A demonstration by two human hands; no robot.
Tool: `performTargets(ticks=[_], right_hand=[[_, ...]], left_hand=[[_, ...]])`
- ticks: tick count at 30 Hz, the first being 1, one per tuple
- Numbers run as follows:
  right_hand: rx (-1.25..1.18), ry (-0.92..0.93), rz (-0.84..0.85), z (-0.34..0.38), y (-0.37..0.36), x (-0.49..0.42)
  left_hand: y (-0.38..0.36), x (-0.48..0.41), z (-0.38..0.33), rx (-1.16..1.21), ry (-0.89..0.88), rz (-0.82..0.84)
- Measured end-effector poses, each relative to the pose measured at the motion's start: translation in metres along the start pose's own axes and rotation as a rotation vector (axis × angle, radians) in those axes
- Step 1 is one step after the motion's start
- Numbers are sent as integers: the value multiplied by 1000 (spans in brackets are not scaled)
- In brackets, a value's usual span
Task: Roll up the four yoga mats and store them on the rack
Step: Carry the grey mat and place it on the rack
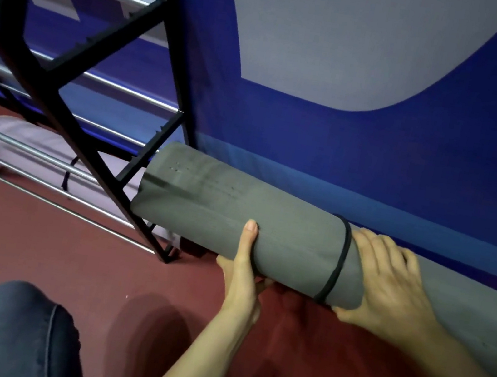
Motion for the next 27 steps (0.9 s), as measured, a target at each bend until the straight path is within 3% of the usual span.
performTargets(ticks=[27], right_hand=[[-21, -40, 75, 12, -12, -31]], left_hand=[[13, -39, -7, 19, -53, 57]])
Point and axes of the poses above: each hand's wrist, its own x-axis away from the middle knuckle, its own y-axis out of the back of the hand, z = x × y, the point moved 4 cm from there along -x, towards the middle knuckle, and after that the axes turned 15 degrees about z, right-handed, at the moved point
